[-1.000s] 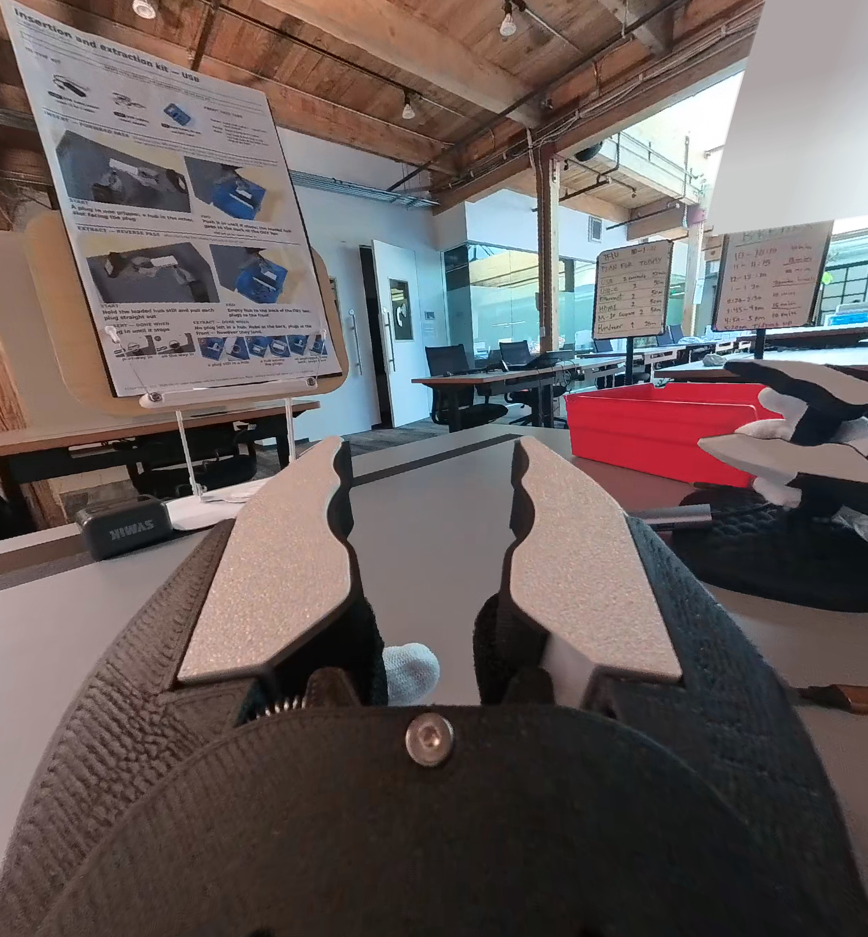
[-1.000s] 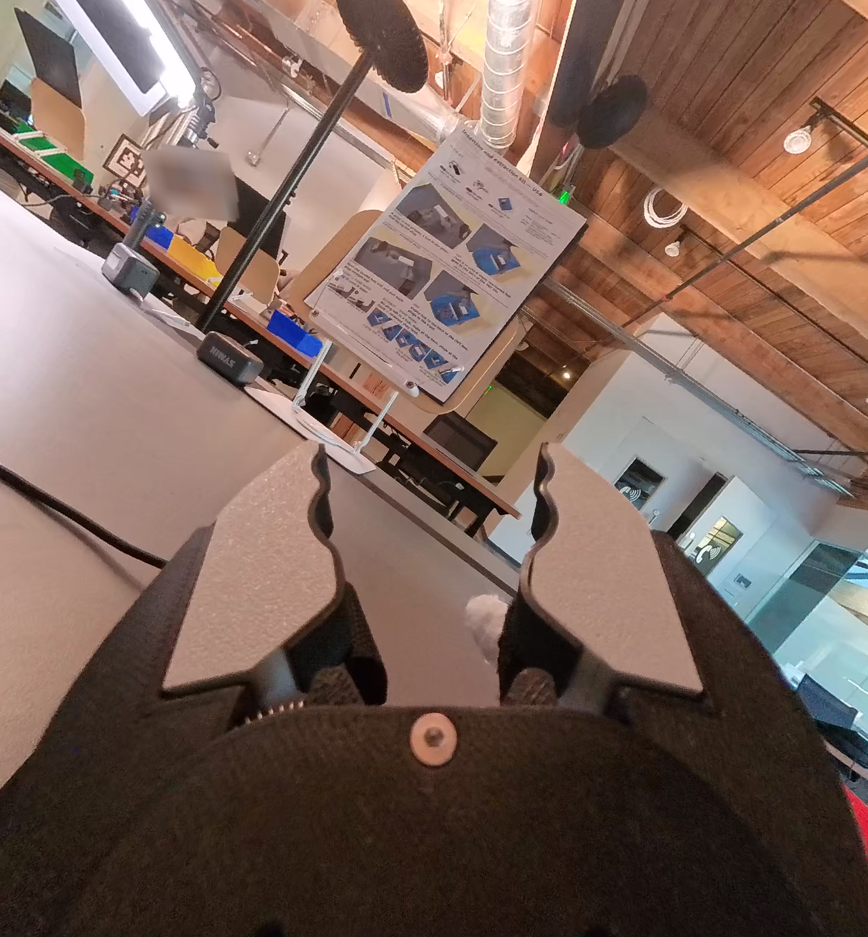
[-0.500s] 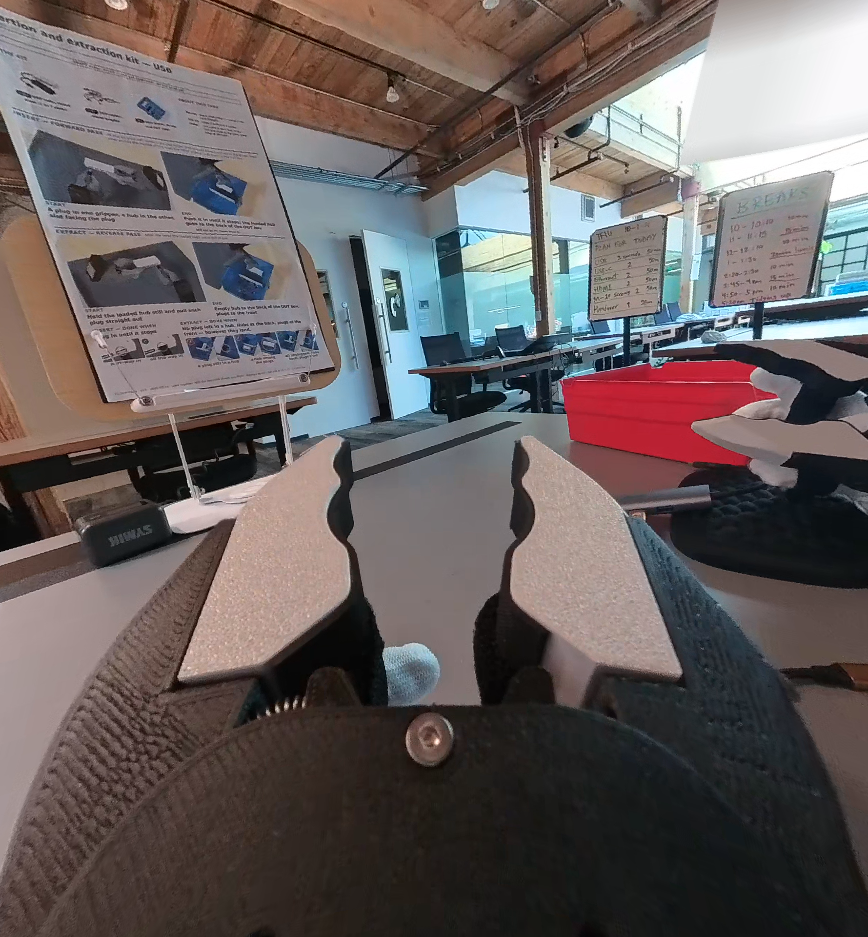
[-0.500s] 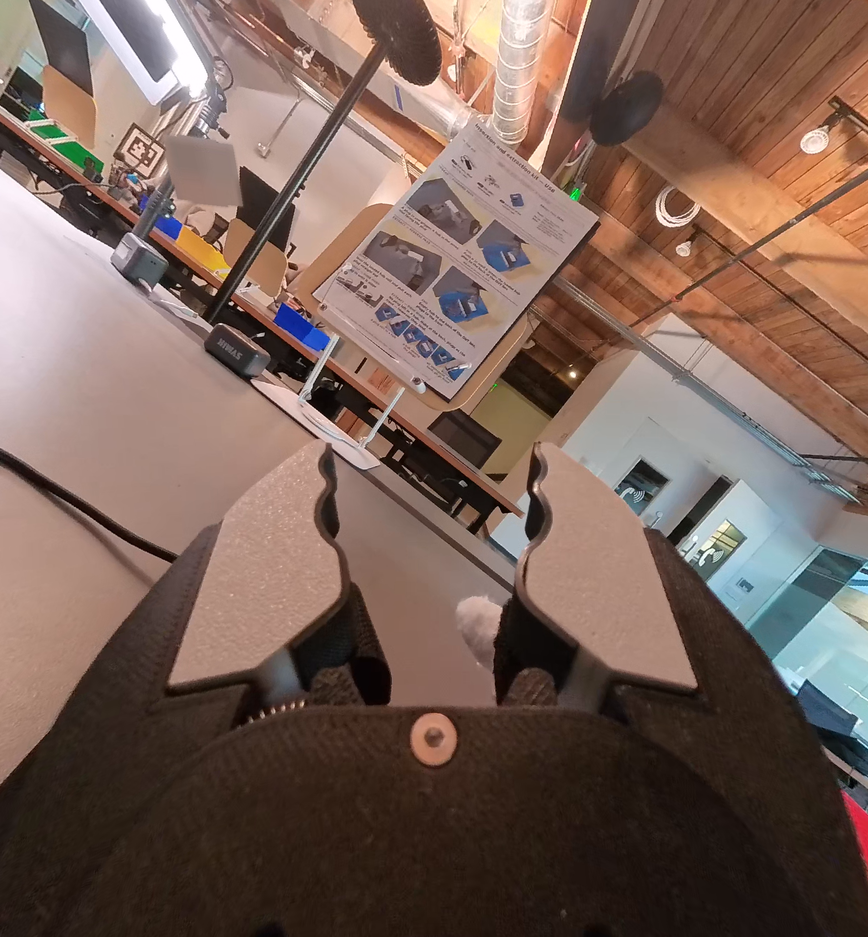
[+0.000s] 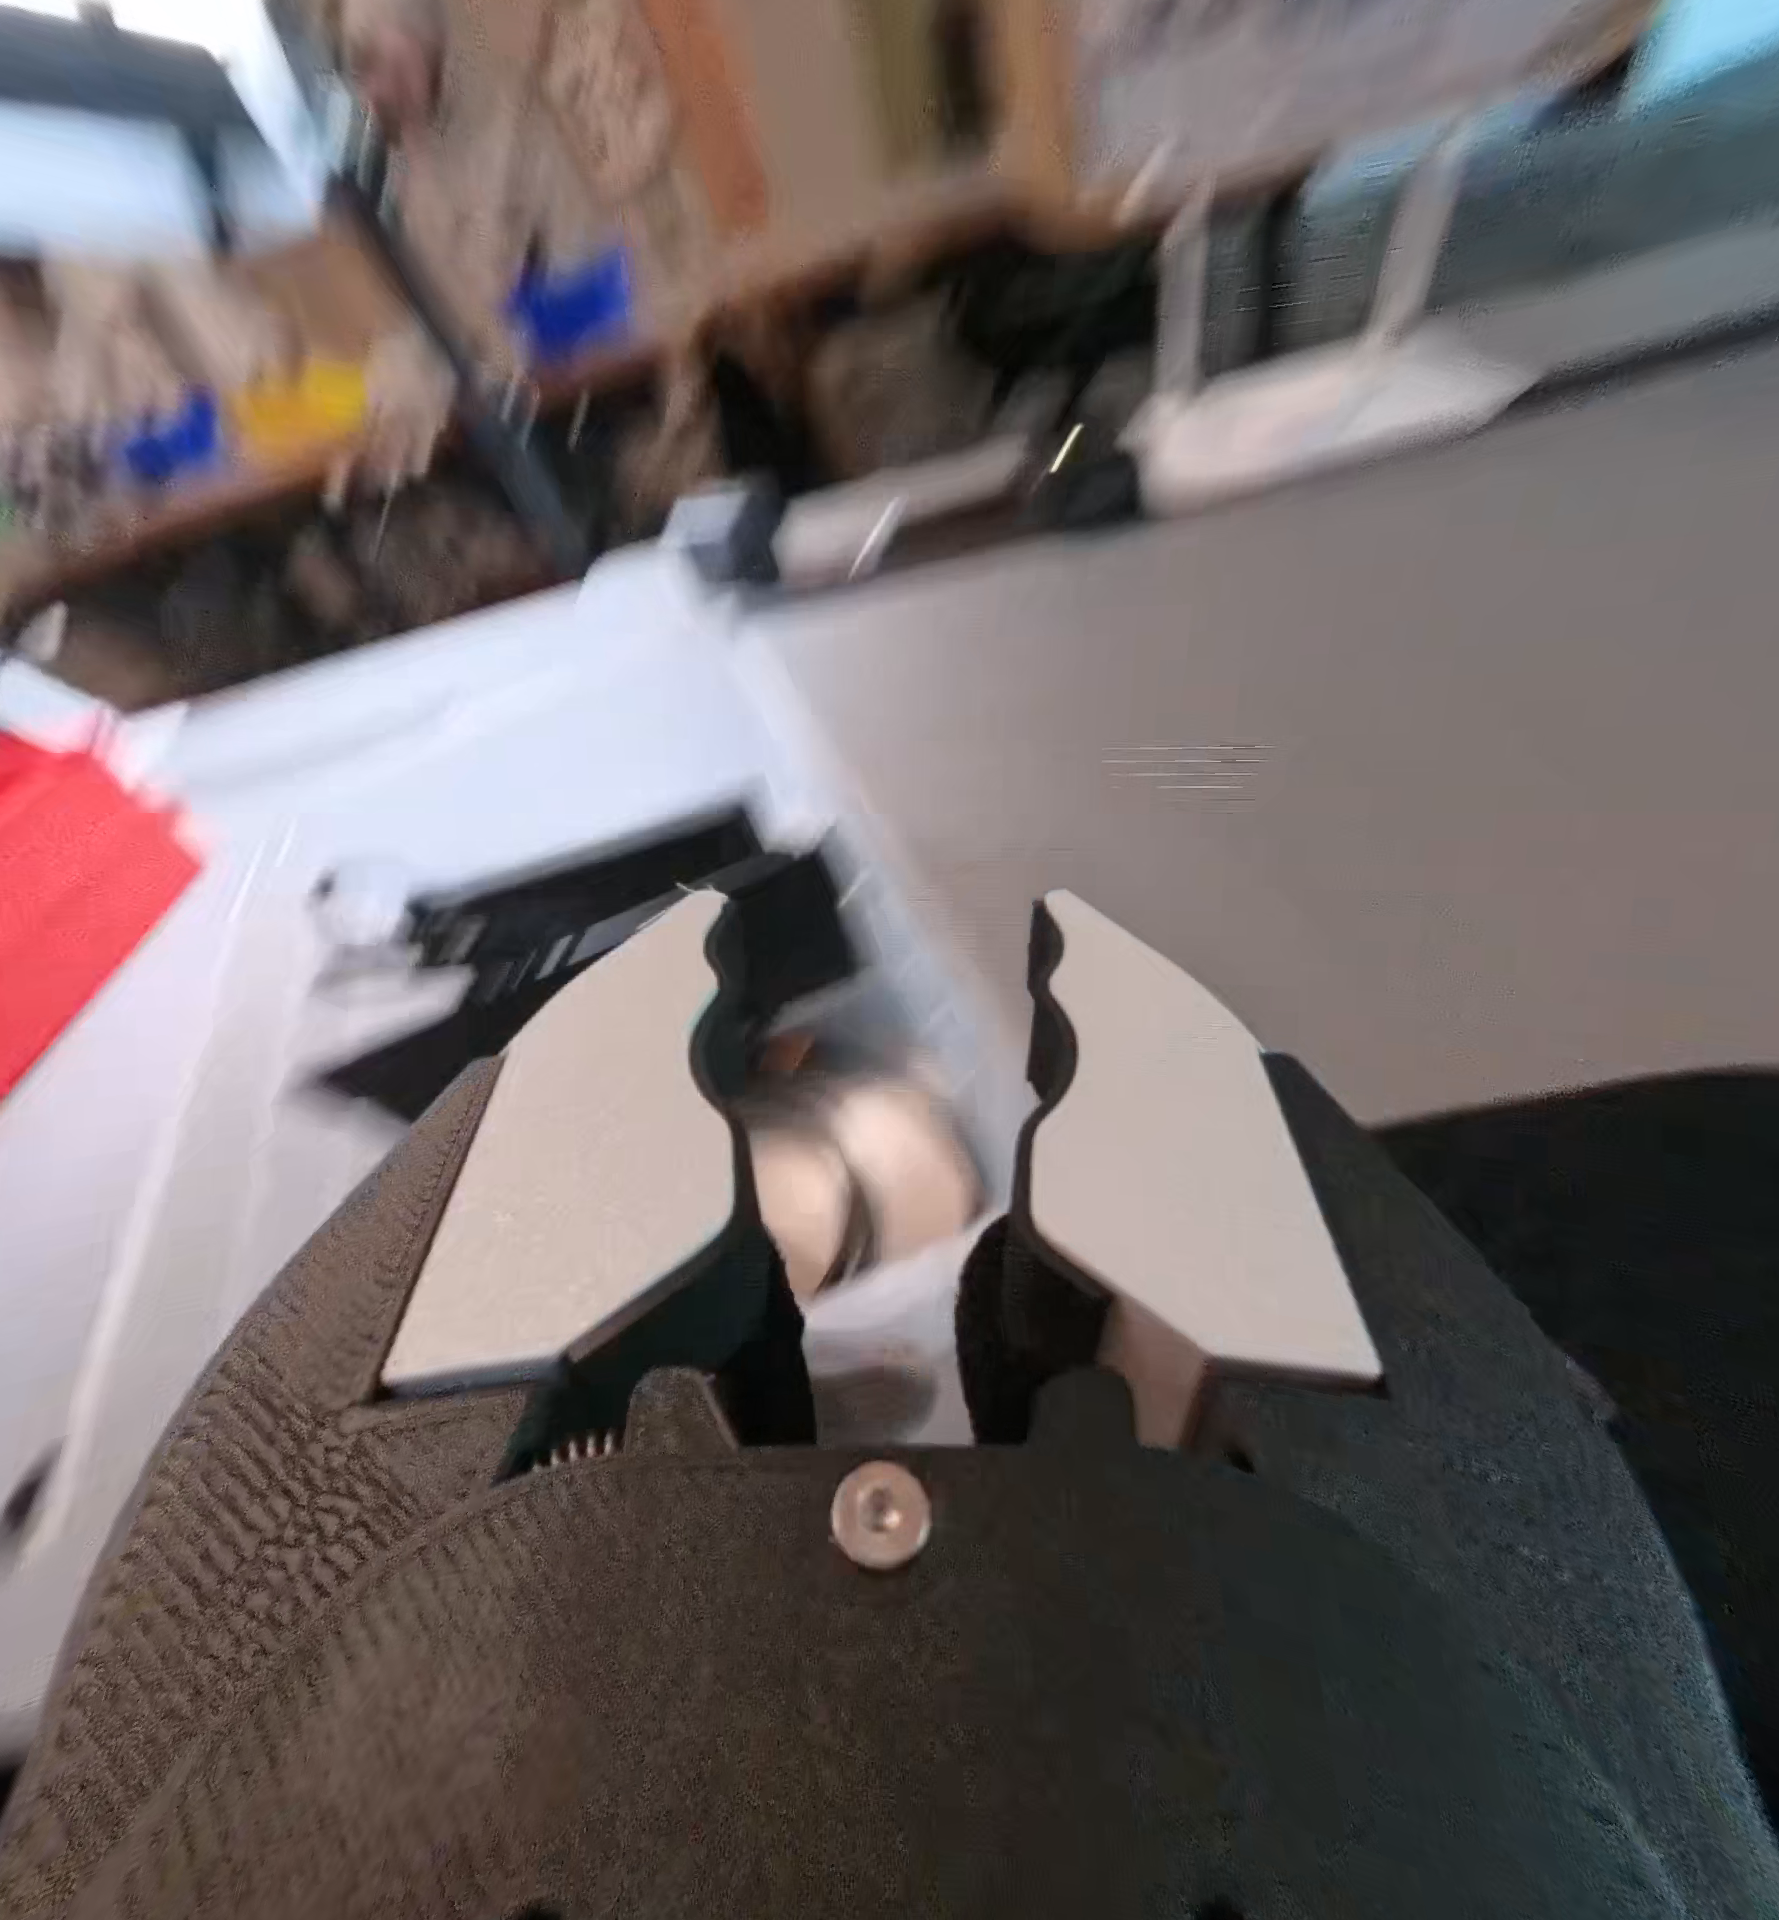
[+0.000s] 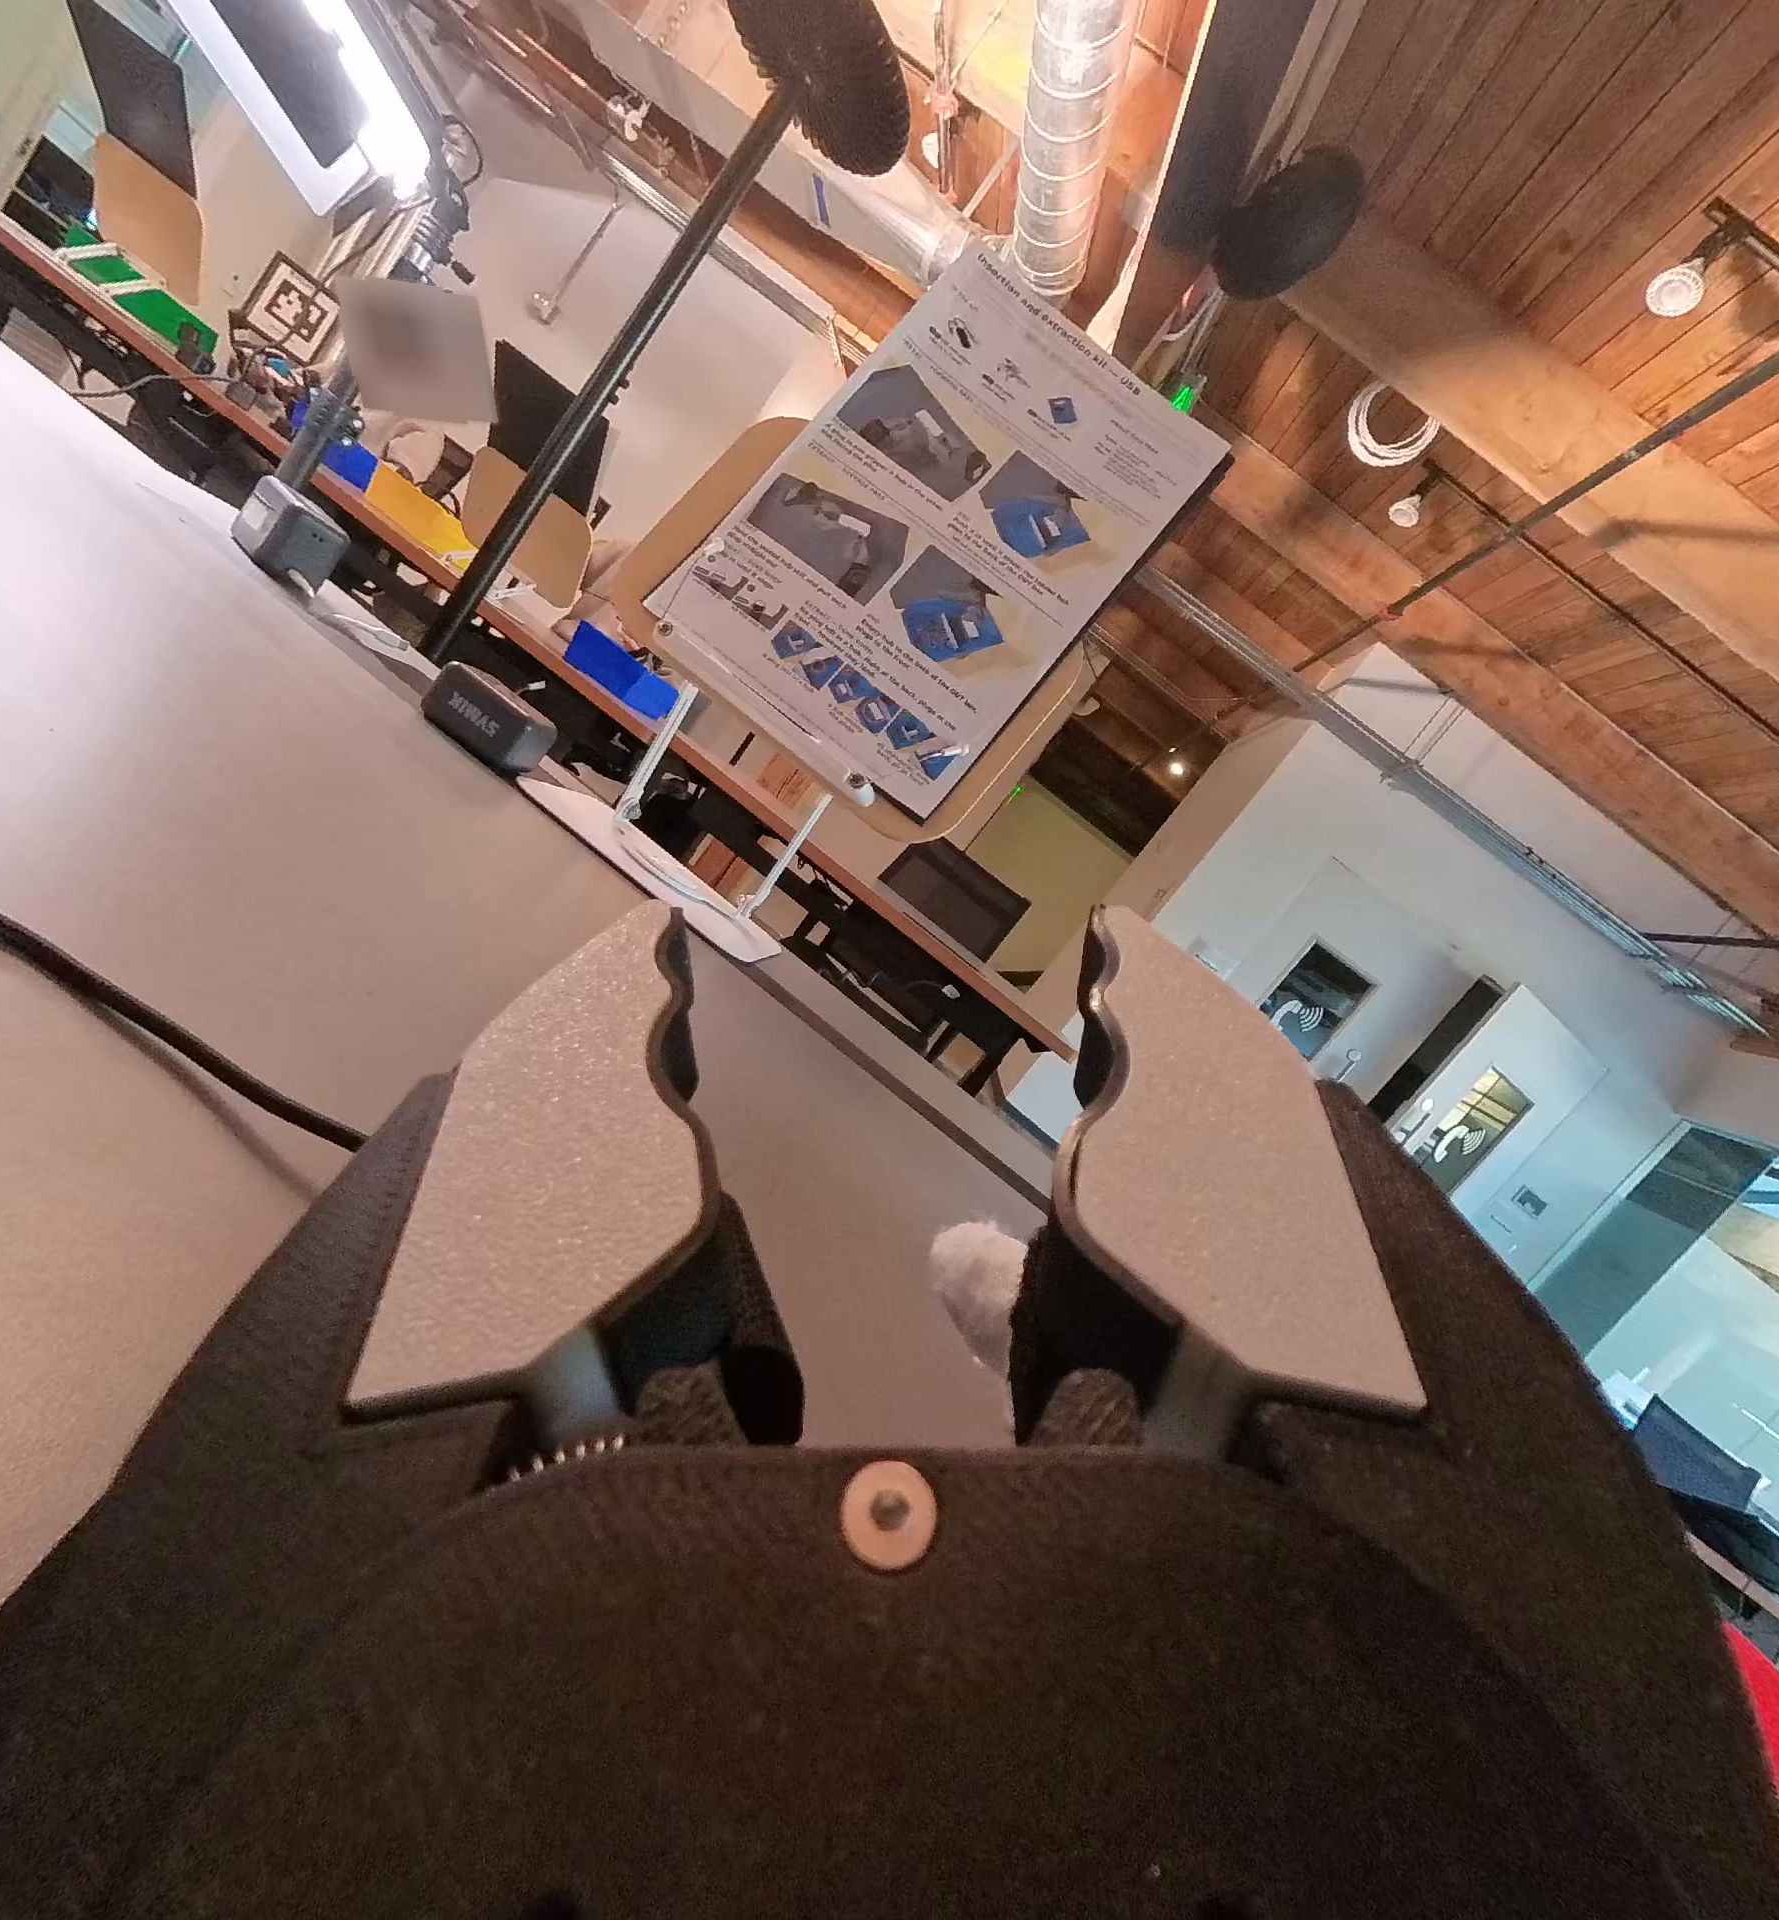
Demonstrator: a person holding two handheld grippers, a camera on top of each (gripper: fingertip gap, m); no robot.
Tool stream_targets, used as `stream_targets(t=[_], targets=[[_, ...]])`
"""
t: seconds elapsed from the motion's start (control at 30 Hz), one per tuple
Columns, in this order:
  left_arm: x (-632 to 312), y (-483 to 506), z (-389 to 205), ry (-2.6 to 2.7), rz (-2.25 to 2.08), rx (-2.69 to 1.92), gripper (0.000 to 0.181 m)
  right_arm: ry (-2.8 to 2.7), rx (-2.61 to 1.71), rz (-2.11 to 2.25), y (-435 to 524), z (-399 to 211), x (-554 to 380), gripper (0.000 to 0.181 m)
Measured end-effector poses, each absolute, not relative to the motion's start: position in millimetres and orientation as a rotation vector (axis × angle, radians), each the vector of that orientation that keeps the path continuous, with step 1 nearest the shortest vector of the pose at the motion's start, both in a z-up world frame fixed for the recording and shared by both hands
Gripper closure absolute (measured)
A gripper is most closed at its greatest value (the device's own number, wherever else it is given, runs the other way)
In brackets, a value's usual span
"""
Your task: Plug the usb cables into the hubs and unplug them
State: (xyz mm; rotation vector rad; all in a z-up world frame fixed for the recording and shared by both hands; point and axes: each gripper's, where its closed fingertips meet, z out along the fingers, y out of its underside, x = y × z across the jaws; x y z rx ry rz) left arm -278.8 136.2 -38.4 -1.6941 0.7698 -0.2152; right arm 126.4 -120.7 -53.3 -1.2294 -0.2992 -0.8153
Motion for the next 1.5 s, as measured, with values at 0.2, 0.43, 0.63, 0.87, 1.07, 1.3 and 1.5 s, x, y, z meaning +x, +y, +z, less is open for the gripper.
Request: stream_targets(t=[0.2,0.43,0.63,0.87,1.07,1.3,1.5], targets=[[-353.2,175.1,-111.0,0.688,-0.070,-2.180,0.130,-0.291,-1.229,-0.811,-121.2,-52.9,127.5,0.110],[-368.6,205.1,-144.9,0.656,0.033,-2.357,0.141,-0.282,-1.223,-0.806,-122.3,-51.8,128.3,0.110],[-374.0,208.8,-157.7,0.634,0.061,-2.441,0.143,-0.285,-1.221,-0.807,-122.5,-51.6,128.0,0.111],[-378.8,210.5,-164.8,0.592,0.094,-2.519,0.153,-0.288,-1.219,-0.810,-122.7,-51.4,127.5,0.111],[-381.0,211.7,-166.6,0.599,0.158,-2.526,0.161,-0.291,-1.219,-0.811,-122.7,-51.6,127.3,0.112],[-371.0,211.6,-161.2,0.642,0.160,-2.449,0.178,-0.293,-1.219,-0.812,-122.4,-51.7,127.1,0.112],[-367.2,210.9,-144.4,0.653,0.247,-2.359,0.178,-0.290,-1.217,-0.812,-122.6,-51.3,127.2,0.112]])
